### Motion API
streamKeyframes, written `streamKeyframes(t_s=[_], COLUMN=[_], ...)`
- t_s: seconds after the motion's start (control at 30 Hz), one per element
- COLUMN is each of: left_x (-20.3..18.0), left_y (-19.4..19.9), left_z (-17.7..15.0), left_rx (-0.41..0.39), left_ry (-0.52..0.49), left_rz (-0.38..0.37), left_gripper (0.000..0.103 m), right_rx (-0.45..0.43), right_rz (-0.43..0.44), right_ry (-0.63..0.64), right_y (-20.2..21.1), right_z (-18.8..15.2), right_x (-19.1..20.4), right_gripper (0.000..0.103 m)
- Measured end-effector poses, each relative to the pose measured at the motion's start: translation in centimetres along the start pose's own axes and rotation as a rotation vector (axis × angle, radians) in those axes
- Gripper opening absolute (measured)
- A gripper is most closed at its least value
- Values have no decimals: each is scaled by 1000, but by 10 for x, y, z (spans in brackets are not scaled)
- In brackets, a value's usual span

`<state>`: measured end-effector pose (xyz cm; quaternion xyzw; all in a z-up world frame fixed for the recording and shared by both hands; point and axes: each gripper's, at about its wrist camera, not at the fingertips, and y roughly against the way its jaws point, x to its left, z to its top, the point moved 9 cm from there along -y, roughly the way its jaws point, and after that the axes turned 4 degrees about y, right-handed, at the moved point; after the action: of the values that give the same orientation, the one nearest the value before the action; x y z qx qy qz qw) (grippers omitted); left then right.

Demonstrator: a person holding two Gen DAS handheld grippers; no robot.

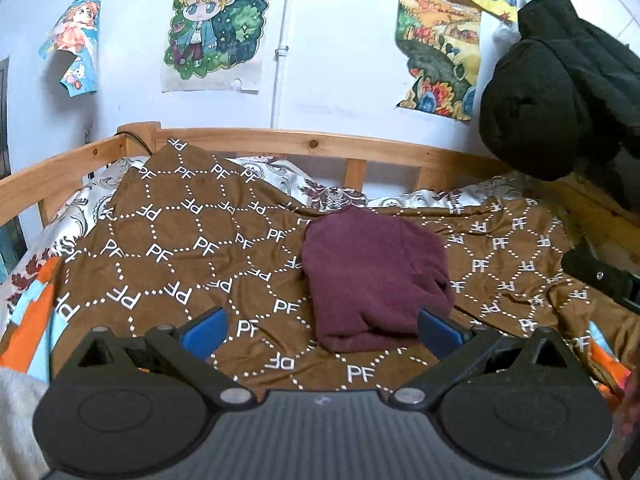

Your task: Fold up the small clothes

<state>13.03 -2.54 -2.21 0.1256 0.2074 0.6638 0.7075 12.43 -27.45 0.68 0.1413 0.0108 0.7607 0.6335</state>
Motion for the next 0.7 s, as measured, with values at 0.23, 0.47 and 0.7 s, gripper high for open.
streamKeyframes(t_s=[0.23,0.47,0.7], left_x=[-4,-5,-3], left_y=[4,-11,-13], left_z=[-24,-43,-45], left_rx=[54,140,152], left_ry=[-53,-72,-75], left_rz=[-2,30,42], left_gripper=[102,102,102], right_rx=[80,133,195], right_rz=[-44,-98,-127], right_ry=[-19,9,12], right_y=[34,44,32], right_z=[-22,-37,-46], right_x=[9,10,7], right_gripper=[103,102,102])
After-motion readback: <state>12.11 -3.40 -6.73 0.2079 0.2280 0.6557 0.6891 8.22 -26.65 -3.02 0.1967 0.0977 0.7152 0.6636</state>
